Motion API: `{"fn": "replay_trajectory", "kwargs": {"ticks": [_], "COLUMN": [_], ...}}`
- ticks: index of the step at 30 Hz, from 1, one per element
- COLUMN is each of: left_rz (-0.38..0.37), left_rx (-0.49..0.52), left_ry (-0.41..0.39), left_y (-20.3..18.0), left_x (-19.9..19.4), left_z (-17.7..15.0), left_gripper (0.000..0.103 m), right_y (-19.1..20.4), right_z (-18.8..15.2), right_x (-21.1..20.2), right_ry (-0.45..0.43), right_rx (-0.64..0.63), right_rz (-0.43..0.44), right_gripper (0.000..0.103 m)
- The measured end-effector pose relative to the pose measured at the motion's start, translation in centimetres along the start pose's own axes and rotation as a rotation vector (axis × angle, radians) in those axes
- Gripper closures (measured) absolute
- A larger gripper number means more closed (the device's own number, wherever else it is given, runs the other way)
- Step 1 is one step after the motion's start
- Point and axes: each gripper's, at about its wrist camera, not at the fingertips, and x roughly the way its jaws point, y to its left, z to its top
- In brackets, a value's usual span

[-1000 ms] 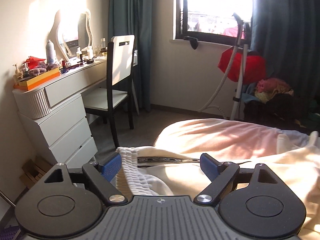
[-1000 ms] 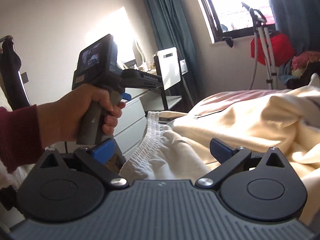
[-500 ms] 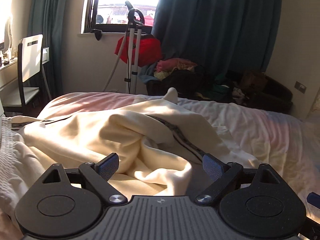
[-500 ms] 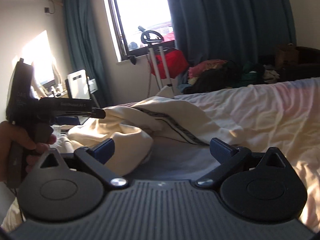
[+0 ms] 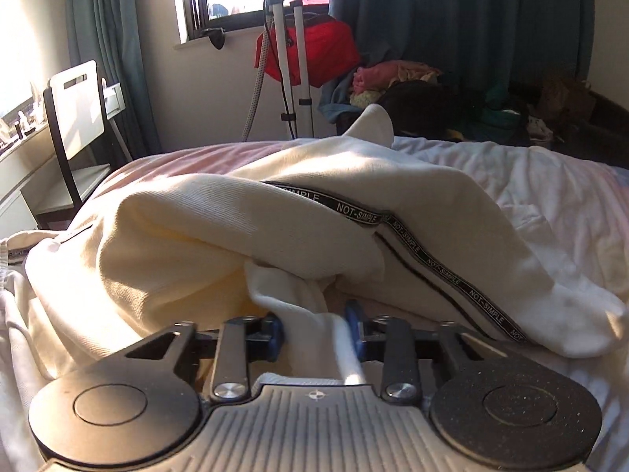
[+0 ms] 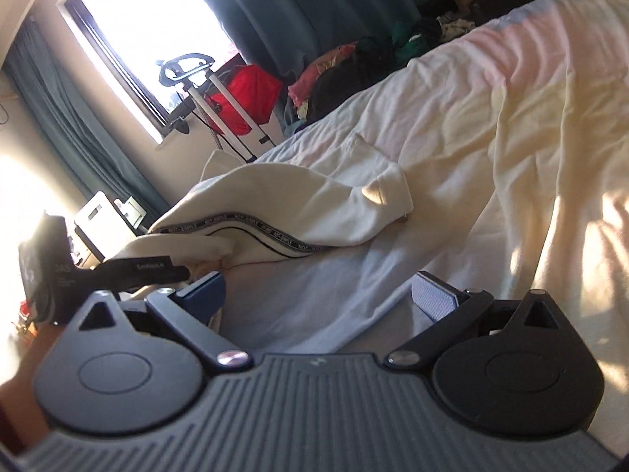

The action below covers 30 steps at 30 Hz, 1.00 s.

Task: Fold clothes

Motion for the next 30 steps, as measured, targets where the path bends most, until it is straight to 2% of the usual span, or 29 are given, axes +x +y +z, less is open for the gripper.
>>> {"fn": "replay_trajectory", "kwargs": {"ticks": [3,9,13,17,22,25,28,29,30], "left_rz": [-0.001,-0.13,-0.235,-0.287,-0.342,-0.336,-0.382,-0.398,-0.41], "left_rx": [0.014,-0.048,-0.12,-0.164,-0.195,-0.144,-0.178,-0.189,-0.197], "left_ry": [-0.052,-0.179,-0.247,-0.233,-0.224,-0.265,-0.257,-0.251,-0.248], "left_y": [0.2,4.1,7.4,9.6,11.2,10.8,11.2,11.3,11.5], "left_x": [-0.6,-9.5,-14.3,-15.8,-15.0,-14.6,-13.8,-13.5,-13.0], "left_z": [0.0,-3.3,-6.9,-10.7,-11.1,-11.3,-11.9,-12.1,-12.2], "left_gripper": [0.092,0.094,0.094,0.094,0.094,0.094,0.093,0.093,0.093], "right_y": [0.0,0.2,0.3,-0.4,-1.4,-1.8,-2.0,-1.9,-1.3], "right_z": [-0.3,-0.7,-0.8,-1.1,-0.1,1.7,3.6,4.3,5.4], "right_x": [1.3,1.0,0.0,-0.1,3.7,7.5,10.9,12.0,12.8], "right_ry": [0.002,-0.018,-0.02,0.009,0.059,0.047,0.015,0.006,-0.003], "right_rx": [0.006,0.047,0.086,0.194,0.337,0.272,0.178,0.146,0.109], "right_rz": [0.018,0.092,0.117,0.147,0.139,-0.034,-0.184,-0.225,-0.241], "right_gripper": [0.0,0.0,0.0,0.0,0.0,0.001,0.007,0.017,0.035]}}
